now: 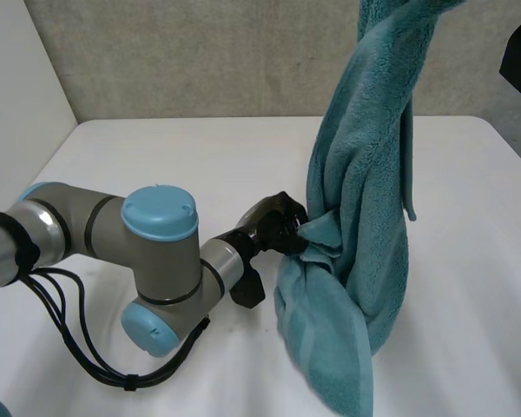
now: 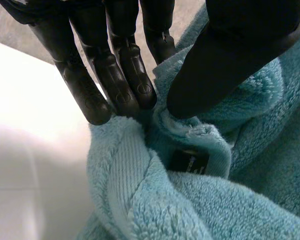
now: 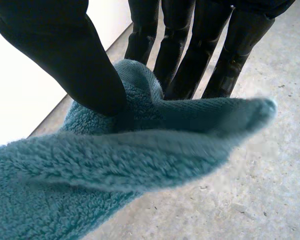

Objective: Fold the laundry

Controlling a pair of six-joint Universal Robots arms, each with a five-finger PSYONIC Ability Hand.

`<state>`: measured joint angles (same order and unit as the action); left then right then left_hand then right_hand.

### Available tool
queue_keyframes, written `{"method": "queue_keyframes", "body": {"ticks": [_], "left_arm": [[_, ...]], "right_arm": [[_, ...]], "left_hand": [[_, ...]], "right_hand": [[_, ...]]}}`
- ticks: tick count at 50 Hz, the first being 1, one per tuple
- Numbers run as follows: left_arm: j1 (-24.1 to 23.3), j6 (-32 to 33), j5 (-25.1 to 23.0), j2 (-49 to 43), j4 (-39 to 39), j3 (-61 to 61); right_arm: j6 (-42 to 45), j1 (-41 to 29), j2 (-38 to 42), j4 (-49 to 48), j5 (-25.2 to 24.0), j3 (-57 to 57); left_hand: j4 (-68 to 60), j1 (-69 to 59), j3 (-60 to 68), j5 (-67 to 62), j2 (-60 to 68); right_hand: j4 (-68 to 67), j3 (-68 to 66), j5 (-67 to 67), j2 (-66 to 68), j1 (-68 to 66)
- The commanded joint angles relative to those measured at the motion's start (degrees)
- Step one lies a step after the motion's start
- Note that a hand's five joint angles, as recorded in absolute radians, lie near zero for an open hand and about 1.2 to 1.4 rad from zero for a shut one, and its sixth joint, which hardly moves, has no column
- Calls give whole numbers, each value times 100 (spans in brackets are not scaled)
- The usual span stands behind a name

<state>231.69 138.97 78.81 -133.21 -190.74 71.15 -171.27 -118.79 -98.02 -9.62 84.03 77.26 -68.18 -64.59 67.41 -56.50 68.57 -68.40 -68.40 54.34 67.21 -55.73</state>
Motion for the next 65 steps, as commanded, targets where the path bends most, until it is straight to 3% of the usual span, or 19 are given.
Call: {"method": "queue_keyframes", "body": {"ticks": [1, 7, 13, 21, 29, 39, 42, 43, 44, 47, 52, 59, 65], "left_arm": [[201, 411, 564, 532, 11, 57], [1105, 1455, 776, 1550, 55, 302], [1484, 2116, 758, 2386, 125, 365], [2012, 2775, 636, 3178, 187, 365], [2047, 3732, -198, 2855, 370, 496], [1828, 4165, -323, 1799, 819, 672], [1704, 4173, -305, 1570, 855, 663], [1696, 4173, -288, 1544, 855, 672], [1696, 4173, -279, 1544, 872, 672], [1687, 4173, -287, 1579, 872, 681], [1722, 4173, -305, 1990, 977, 742], [1678, 4147, -314, 2492, 1092, 1041], [1336, 3998, -296, 2976, 1118, 1305]], "right_arm": [[6, 40, 11, -22, 43, 8], [15, 452, 28, 4, 69, -1], [50, 1067, 414, 153, 34, 61], [216, 1227, 1161, 609, -36, 114], [805, 1183, 2084, 1339, -45, 79], [938, 1156, 3508, 1569, 61, -132], [911, 1191, 3658, 1560, 78, -290], [903, 1200, 3676, 1560, 87, -317], [876, 1218, 3676, 1560, 104, -343], [754, 1227, 3676, 1551, 113, -335], [551, 1235, 3431, 1524, 87, -203], [647, 1236, 2807, 1306, -71, 367], [876, 1235, 2402, 989, -317, 1106]], "left_hand": [[-1182, -1541, 1259, -1350, 1143], [-1182, -1541, 1259, -1350, 1143], [-1182, -1541, 1259, -1350, 1143], [-1182, -1541, 1259, -1350, 1143], [-1182, -1541, 1259, -1350, 1143], [-1182, -1541, 1259, -1350, 1143], [-1182, -1541, 1259, -1350, 1143], [-1182, -1541, 1259, -1350, 1143], [-1182, -1541, 1259, -1350, 1143], [-1182, -1541, 1259, -1350, 1143], [1884, 1526, -1808, 1717, -1923], [3456, 3098, -3380, 3288, -3495], [4736, 4378, -4660, 4568, -4775]], "right_hand": [[-1160, -1160, 1566, 1279, -2427], [-1160, -1160, 1566, 1279, -2427], [-1160, -1160, 1566, 1279, -2427], [-1160, -1160, 1566, 1279, -2427], [-1160, -1160, 1566, 1279, -2427], [-1160, -1160, 1566, 1279, -2427], [-329, -329, 734, 447, -1595], [241, 241, 164, -122, -1025], [1895, 1895, -1490, -1777, 629], [3221, 3221, -2816, -3102, 1955], [4166, 4166, -3760, -4047, 2900], [4200, 4200, -3794, -4081, 2934], [4183, 4183, -3778, -4064, 2917]]}}
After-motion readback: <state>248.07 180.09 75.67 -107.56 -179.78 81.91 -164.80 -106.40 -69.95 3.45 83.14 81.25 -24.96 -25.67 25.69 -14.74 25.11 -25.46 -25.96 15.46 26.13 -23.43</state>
